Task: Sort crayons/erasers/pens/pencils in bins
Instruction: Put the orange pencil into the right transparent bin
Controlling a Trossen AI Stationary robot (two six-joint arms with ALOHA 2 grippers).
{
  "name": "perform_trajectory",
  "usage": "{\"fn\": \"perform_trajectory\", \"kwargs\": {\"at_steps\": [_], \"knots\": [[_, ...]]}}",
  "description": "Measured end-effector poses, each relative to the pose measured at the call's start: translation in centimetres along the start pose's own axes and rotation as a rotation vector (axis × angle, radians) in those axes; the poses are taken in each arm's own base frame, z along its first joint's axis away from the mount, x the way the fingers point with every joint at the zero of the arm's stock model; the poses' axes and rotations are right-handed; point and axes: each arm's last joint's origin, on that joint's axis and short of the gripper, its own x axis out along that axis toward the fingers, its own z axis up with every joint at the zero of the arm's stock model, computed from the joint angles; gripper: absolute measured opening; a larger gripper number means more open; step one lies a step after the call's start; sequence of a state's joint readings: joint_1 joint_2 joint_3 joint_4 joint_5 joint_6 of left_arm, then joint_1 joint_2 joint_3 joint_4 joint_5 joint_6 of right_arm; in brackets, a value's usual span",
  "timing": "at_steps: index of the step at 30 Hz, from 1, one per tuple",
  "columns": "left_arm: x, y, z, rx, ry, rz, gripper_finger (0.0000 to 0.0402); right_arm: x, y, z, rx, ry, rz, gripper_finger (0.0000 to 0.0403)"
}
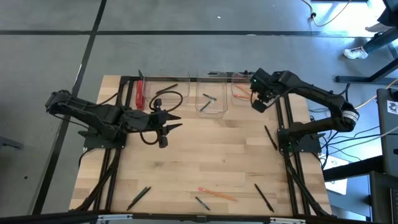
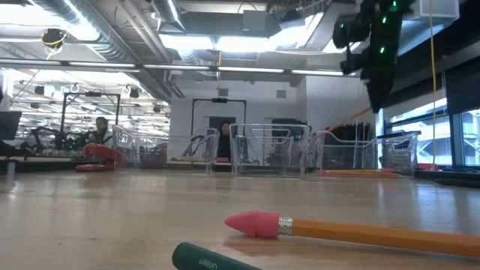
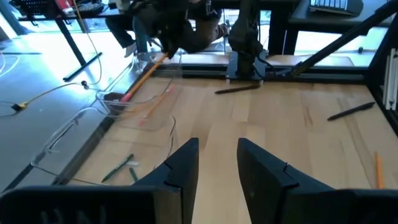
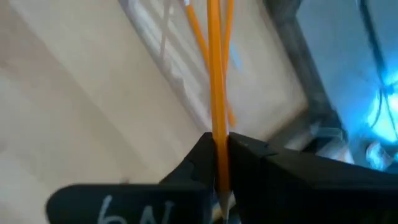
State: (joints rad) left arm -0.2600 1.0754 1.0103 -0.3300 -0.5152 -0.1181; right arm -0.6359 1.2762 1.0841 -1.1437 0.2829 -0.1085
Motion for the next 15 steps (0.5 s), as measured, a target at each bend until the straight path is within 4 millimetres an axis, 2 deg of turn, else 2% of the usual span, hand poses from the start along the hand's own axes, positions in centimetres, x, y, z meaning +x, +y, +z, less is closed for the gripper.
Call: {"fn": "perform_trajectory", "kwargs": {"at_steps": [4,8,15], "knots": [[0.2,-0.1,-0.1,-0.007,0.004,0.001,0.0102,2.6,-0.2,-0.1,-0.023,-0.047,-0.021,0.0034],[0.5,-0.2,-0.1,-0.012,0.008,0.003,0.0102,4.6,-0.4,-1.1,-0.038,-0.004,-0.023,0.0031],[0.8,-0.1,-0.3,-0.027,0.012,0.06,0.0102,6.8,-0.3,-2.2,-0.05,0.016,-0.028,0.0045]]}}
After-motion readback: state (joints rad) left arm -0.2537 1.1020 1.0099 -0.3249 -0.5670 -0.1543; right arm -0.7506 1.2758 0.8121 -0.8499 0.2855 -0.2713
